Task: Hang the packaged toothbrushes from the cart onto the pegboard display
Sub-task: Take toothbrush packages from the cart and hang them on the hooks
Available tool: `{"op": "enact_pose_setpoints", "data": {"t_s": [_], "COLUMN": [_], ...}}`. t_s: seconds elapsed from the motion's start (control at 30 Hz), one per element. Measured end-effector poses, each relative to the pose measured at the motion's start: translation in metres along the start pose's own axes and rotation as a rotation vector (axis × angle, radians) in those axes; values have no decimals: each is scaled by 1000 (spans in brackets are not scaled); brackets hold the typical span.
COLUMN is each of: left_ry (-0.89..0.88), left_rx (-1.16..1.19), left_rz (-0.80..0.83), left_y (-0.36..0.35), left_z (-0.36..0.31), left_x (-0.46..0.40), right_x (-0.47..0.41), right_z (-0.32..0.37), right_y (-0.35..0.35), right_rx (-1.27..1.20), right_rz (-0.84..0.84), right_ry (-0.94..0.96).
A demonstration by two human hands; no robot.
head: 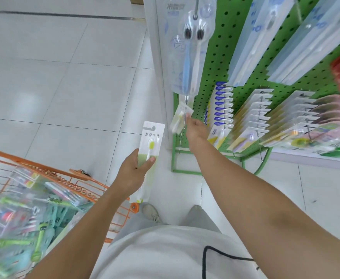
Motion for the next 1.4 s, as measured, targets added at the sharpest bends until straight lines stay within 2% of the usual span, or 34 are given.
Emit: {"op": "enact_pose_setpoints", "data": {"t_s": [0.13, 0.23, 0.3, 0.47, 0.6, 0.73, 1.03, 1.4], "left_ry": [-32, -27, -16, 1, -22, -36, 141, 187], "left_rx": [21, 31, 37, 5, -66, -108, -106, -53], "left_rz": [16, 33, 43, 140, 240, 288, 102, -45], "left_y": [2, -1, -5, -30, -57, -79, -48, -8], "left_z": [3, 7, 8, 16, 8, 1, 35, 57], "left_x": [5, 6, 3, -16, -23, -22, -15, 0], "right_x": [-15, -16, -6, 63, 113, 104, 55, 46], "right_z": [12, 23, 19, -26, -20, -7, -15, -10], "right_y": [-14, -24, -20, 19, 21, 37, 23, 30], "right_rx": [-132, -363, -401, -261, -51, 16, 52, -14], "right_rz": [17, 96, 151, 131, 367, 300, 185, 60], "right_ry": [-177, -168, -171, -168, 59, 183, 193, 270]}}
Point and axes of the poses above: each hand's wrist, its own x-axis away from the middle knuckle, its own y-axis out of the back of the hand, z = x × y, the point moved 10 cm from there along -x, towards the middle knuckle, and after that the axes turned 1 degree about -z, right-handed, at the moved point
